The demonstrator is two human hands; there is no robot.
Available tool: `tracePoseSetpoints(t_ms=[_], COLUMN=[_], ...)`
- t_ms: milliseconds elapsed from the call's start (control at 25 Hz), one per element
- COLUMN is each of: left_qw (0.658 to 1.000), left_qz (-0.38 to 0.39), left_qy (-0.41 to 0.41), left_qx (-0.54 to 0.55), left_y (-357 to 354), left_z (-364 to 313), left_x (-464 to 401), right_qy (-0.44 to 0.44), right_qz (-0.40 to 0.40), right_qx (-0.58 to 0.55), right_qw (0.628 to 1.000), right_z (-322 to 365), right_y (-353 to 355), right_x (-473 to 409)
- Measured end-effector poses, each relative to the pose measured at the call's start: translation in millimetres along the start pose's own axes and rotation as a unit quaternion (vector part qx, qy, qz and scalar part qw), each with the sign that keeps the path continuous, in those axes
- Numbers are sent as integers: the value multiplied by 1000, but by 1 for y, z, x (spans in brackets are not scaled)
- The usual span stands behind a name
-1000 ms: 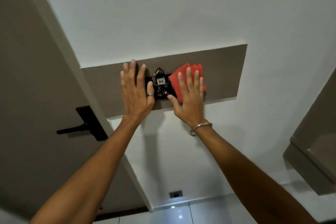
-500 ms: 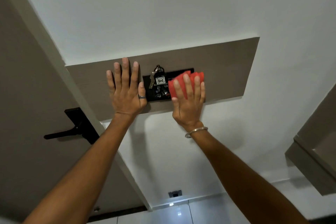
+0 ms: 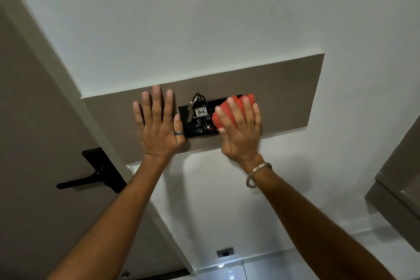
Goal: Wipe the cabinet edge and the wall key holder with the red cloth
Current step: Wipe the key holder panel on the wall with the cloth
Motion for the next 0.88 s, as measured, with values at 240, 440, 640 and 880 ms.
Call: tracePoseSetpoints(t_ms=[240,440,640,880], left_qw=[1000,1000,1000,1000], left_qz=[0,-6,-5,-12], left_qy=[-4,-1,-1,-2], left_qx=[1,10,19,6], left_y=[-2,2,-2,2], left_z=[1,0,1,0], left_x=[1,-2,1,1], right_qy=[-24,21,-19,16], right_qz=[2,10,-30,-23], right_qx=[-2,14,-15,4], right_qw=[1000,1000,999,1000], right_z=[1,0,1,0], right_y=[-9,1,-9,5], right_x=[6,9,-31,-2])
Point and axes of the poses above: each hand's wrist, its own x-axis away from the middle knuckle, its own y-axis out of the back of the hand, z = x × y, the point moved 6 cm from there along -x, towards the middle knuckle, and after that the axes turned 1 degree about x, right-handed, at the moved point
